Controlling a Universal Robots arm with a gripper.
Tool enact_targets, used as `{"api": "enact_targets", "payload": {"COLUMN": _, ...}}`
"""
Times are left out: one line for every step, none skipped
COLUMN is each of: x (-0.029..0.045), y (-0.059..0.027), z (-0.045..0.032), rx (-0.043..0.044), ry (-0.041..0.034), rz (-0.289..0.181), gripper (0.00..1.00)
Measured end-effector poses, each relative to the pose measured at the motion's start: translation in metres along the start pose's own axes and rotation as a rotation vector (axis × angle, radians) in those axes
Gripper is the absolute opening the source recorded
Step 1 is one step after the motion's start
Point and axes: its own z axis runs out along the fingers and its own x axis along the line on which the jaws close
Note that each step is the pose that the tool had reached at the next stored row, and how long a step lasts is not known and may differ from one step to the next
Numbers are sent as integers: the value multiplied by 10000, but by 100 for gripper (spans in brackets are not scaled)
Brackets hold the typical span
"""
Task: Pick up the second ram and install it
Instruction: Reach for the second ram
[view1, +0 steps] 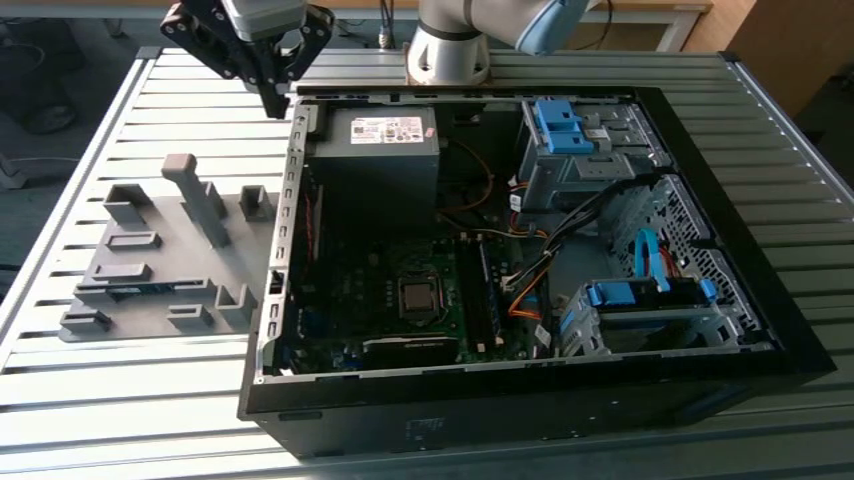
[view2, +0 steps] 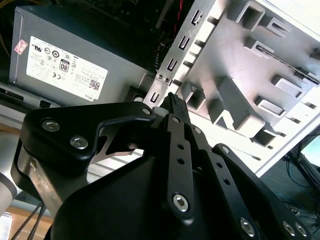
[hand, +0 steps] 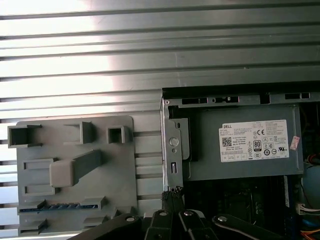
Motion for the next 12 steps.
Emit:
{"api": "enact_targets", "payload": {"x": 2, "y": 0, "z": 1, "rx": 0, "ry": 0, "rz": 0, "gripper": 11}}
{"api": "enact_targets", "payload": {"x": 6, "y": -1, "z": 1, "rx": 0, "ry": 2, "rz": 0, "gripper": 11}}
{"api": "enact_targets", "payload": {"x": 9, "y": -1, "z": 1, "rx": 1, "ry": 3, "rz": 0, "gripper": 11}}
{"api": "enact_targets", "payload": {"x": 12, "y": -1, "z": 2, "rx": 0, "ry": 4, "rz": 0, "gripper": 11}}
{"api": "enact_targets", "payload": {"x": 15, "y": -1, "z": 2, "rx": 0, "ry": 4, "rz": 0, "gripper": 11}}
{"api": "enact_targets", "payload": {"x": 19, "y": -1, "z": 2, "rx": 1, "ry": 5, "rz": 1, "gripper": 11}}
{"api": "enact_targets", "payload": {"x": 21, "y": -2, "z": 3, "rx": 0, "ry": 6, "rz": 0, "gripper": 11}}
{"api": "enact_targets", "payload": {"x": 23, "y": -2, "z": 3, "rx": 1, "ry": 6, "rz": 0, "gripper": 11}}
{"api": "enact_targets", "payload": {"x": 26, "y": -2, "z": 3, "rx": 0, "ry": 7, "rz": 0, "gripper": 11}}
{"api": "enact_targets", "payload": {"x": 29, "y": -2, "z": 4, "rx": 0, "ry": 7, "rz": 0, "gripper": 11}}
{"api": "enact_targets", "payload": {"x": 32, "y": -3, "z": 4, "rx": 1, "ry": 8, "rz": 0, "gripper": 11}}
{"api": "enact_targets", "payload": {"x": 34, "y": -3, "z": 3, "rx": 1, "ry": 9, "rz": 0, "gripper": 11}}
